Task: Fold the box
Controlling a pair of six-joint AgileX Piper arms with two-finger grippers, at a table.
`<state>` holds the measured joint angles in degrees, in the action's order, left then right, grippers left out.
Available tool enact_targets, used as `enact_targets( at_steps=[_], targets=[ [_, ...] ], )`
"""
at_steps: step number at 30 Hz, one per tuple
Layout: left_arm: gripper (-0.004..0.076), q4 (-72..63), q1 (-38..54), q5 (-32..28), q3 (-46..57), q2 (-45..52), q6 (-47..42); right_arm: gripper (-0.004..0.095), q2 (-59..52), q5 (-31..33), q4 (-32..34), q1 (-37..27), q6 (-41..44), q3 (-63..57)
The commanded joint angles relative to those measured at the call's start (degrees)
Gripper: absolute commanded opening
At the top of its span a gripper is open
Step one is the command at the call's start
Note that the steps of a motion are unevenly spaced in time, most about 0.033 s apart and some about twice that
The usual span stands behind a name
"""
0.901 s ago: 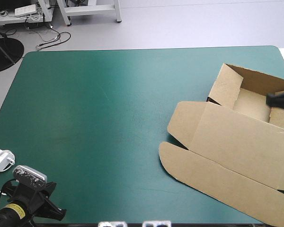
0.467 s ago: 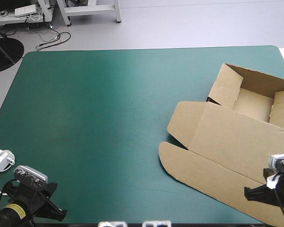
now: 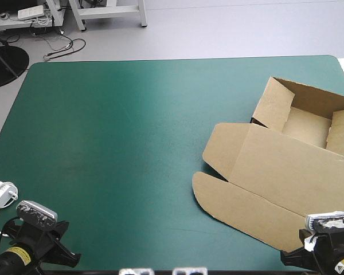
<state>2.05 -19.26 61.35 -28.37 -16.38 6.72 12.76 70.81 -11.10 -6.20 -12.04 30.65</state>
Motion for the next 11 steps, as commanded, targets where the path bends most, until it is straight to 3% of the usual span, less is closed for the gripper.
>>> enact_targets(
  at_steps=[1, 11],
  targets=[
    [-0.001, -0.11, -0.18, -3.19, -1.31, -0.8, -0.59, -0.0015, 0.66, -3.18, -1.0, 0.14, -0.6, 1.09],
    [-0.001, -0.11, -0.18, -2.65, -1.31, -0.8, -0.59, -0.0015, 0.66, -2.2, -2.1, 0.14, 0.69, 1.09]
  ],
)
